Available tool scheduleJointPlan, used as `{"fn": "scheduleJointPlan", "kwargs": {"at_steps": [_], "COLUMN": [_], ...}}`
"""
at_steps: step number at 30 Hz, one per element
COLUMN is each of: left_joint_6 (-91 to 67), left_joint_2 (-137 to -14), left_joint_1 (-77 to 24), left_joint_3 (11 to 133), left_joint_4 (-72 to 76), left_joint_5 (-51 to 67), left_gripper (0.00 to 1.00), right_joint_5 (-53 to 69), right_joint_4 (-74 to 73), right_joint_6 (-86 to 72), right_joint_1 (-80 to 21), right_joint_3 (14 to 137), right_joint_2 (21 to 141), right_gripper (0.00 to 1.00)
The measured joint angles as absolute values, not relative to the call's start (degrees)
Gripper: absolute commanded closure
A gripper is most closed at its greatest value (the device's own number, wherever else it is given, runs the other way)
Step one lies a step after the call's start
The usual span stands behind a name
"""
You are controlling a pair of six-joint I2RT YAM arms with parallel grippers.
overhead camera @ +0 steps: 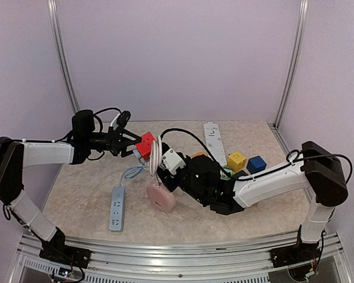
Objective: Pull the plug off the socket
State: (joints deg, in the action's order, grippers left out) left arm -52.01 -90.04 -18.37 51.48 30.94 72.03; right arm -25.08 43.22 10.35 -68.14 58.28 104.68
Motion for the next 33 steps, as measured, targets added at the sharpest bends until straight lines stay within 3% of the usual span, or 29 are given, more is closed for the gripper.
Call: {"fn": "scheduleJointPlan", "kwargs": {"at_steps": [19,26,33], "left_joint_6": [-52.58,-52.58,-52.58], "left_joint_2": [-90.04,-90.04,-90.04], "left_joint_1": [-18.17,-17.93,-17.98], "left_joint_3": [51.22,51.22,51.22], "left_joint_4": [32.1,32.23,32.29], "left_joint_5": [71.99,71.72,71.77], "left_gripper": [0.81,0.81,0.81], "right_joint_5": [-31.2,-33.04,-33.8], "right_joint_4": [49.17,49.1,49.1], "right_joint_6": [12.21,12.47,12.56], "right_joint_1": [-70.41,-70.74,-70.78], "right_joint_3": [61.65,62.85,62.85], "right_joint_2": [108.75,109.78,109.78], "right_gripper": [0.53,0.73,1.0]}}
